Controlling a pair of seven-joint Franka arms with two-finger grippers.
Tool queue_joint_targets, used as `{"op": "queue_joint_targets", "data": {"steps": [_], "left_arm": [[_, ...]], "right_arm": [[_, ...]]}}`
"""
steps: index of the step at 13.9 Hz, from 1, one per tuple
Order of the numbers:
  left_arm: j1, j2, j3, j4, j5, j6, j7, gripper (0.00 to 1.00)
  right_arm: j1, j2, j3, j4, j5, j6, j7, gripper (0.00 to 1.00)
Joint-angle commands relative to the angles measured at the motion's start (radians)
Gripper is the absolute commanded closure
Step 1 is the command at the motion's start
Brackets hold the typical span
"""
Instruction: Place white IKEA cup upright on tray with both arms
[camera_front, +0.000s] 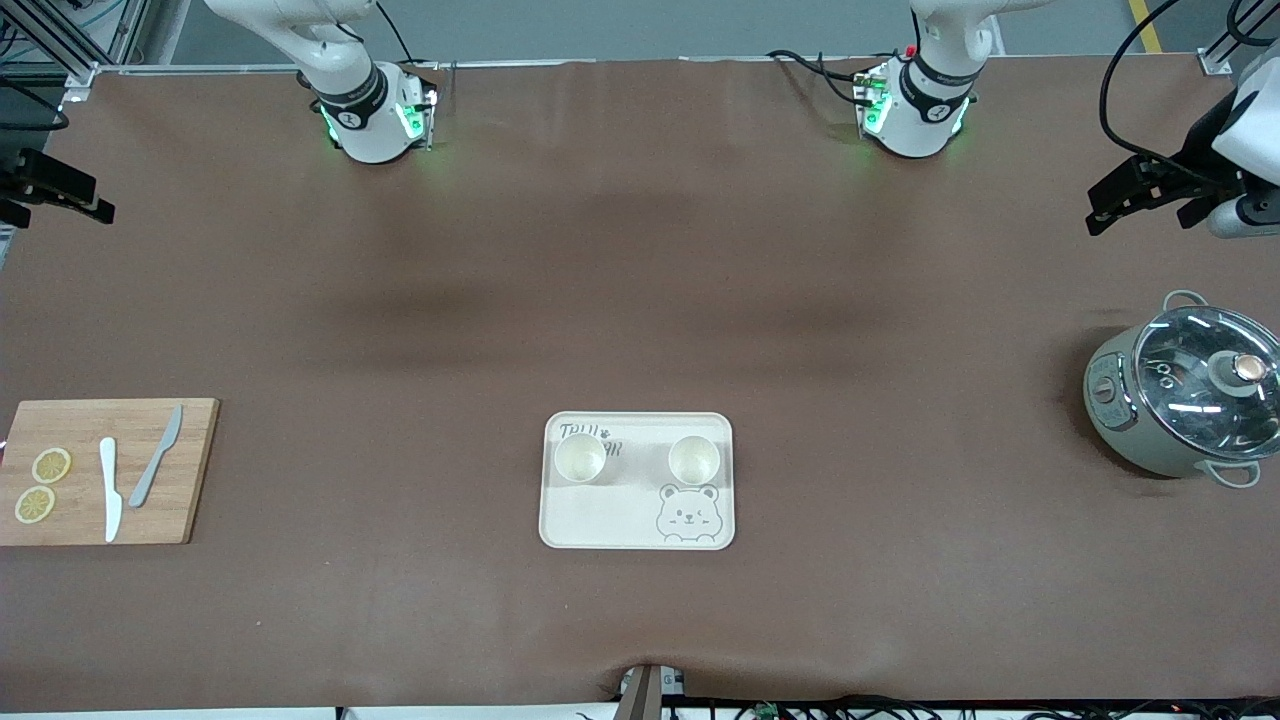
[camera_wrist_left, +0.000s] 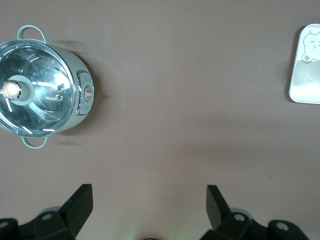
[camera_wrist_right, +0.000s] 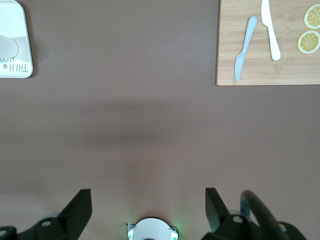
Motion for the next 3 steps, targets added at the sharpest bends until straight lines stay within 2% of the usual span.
{"op": "queue_joint_targets", "data": {"steps": [1, 3], "left_arm": [[0.003, 0.011, -0.004, 0.029, -0.009, -0.023, 0.006, 0.0], [0.003, 0.011, -0.009, 0.029, -0.009, -0.033, 0.005, 0.0]], "right_arm": [[-0.002, -0.029, 0.003, -0.03, -0.012, -0.003, 0.017, 0.0], [-0.002, -0.03, 0.003, -0.035, -0.012, -0.003, 0.017, 0.0]]}}
